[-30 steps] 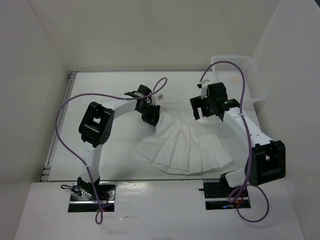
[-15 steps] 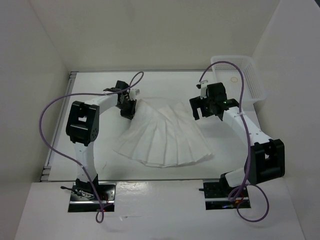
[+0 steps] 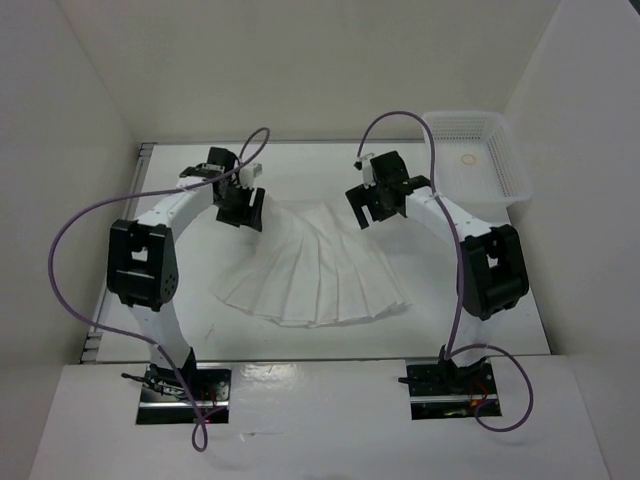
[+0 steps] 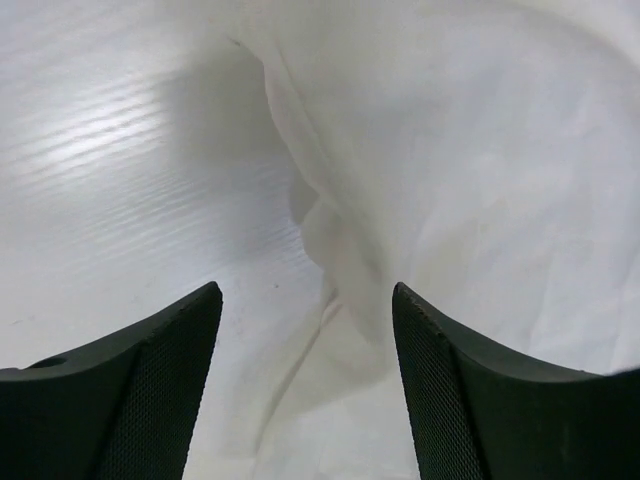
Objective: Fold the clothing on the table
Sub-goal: Flatten the skirt out
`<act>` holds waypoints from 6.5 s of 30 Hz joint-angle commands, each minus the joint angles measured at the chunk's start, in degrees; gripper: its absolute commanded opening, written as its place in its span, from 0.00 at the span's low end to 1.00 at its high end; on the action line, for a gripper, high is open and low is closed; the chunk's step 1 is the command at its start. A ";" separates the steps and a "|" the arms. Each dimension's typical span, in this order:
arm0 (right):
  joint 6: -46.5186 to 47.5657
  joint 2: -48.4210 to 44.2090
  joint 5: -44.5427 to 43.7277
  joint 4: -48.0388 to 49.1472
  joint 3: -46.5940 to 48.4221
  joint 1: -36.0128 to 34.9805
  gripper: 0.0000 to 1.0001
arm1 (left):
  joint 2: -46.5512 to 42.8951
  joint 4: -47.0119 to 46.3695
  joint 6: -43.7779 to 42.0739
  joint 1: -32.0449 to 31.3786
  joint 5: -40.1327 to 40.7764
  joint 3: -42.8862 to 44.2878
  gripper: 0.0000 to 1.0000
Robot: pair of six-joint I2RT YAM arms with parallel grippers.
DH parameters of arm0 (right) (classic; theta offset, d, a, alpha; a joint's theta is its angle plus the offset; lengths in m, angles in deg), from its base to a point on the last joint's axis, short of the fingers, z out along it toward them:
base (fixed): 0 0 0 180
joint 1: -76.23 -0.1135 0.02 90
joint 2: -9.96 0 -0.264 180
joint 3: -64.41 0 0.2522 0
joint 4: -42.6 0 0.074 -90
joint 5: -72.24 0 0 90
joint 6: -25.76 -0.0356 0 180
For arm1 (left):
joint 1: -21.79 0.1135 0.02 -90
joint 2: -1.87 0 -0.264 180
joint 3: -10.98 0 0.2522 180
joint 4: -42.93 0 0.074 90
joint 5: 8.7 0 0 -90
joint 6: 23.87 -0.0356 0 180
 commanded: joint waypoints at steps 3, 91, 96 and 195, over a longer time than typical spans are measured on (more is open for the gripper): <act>-1.74 2.73 -0.35 4.86 5.94 -0.82 0.94 | -7.84 1.44 -0.44 2.68 -0.49 0.63 0.76; -1.13 40.80 -5.71 -18.07 46.20 -4.87 0.24 | -4.69 0.82 0.35 11.56 -6.74 -5.79 0.81; -1.13 35.90 -7.19 -16.06 42.52 -5.39 0.00 | -5.92 0.83 -0.18 12.09 -7.36 -6.31 0.81; 2.38 -17.99 -16.34 -4.71 13.51 -13.84 0.00 | -16.88 -6.47 -1.68 3.92 -17.46 10.66 0.00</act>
